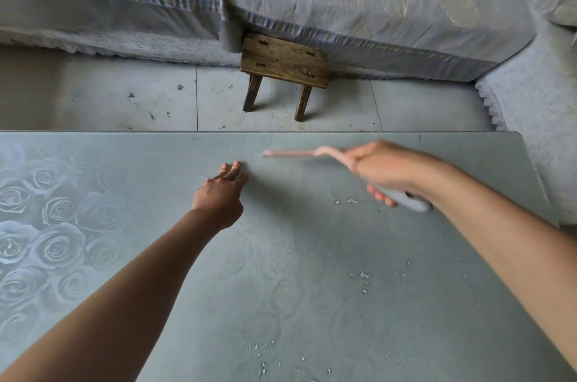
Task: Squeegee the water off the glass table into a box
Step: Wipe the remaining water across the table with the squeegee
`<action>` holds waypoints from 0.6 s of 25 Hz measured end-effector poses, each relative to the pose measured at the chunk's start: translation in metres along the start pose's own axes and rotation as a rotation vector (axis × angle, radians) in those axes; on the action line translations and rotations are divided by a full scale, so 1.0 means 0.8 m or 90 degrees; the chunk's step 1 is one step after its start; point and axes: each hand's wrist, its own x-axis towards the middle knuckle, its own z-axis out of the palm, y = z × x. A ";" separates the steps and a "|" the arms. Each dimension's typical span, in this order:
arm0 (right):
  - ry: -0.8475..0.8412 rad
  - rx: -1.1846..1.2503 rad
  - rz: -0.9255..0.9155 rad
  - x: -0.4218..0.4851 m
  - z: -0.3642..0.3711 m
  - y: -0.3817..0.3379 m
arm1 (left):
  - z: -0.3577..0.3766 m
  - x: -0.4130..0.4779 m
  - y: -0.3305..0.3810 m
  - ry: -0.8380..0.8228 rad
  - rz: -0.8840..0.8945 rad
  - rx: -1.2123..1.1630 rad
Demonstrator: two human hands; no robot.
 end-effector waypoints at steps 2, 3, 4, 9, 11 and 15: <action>0.054 0.029 0.014 0.022 -0.013 -0.008 | 0.000 0.000 0.001 -0.006 -0.004 0.009; 0.056 0.030 0.022 0.027 -0.011 -0.006 | 0.000 -0.001 0.000 -0.003 -0.006 0.017; 0.049 0.017 0.020 0.026 -0.003 0.001 | 0.001 0.000 0.000 -0.001 -0.008 0.023; 0.004 0.043 -0.007 -0.002 0.020 0.034 | -0.001 0.003 0.006 -0.014 -0.015 0.071; 0.075 0.061 -0.030 0.017 -0.001 0.023 | -0.002 0.006 0.008 -0.022 -0.016 0.085; 0.096 0.068 -0.008 0.051 -0.014 0.008 | 0.001 0.005 0.010 -0.015 -0.020 0.111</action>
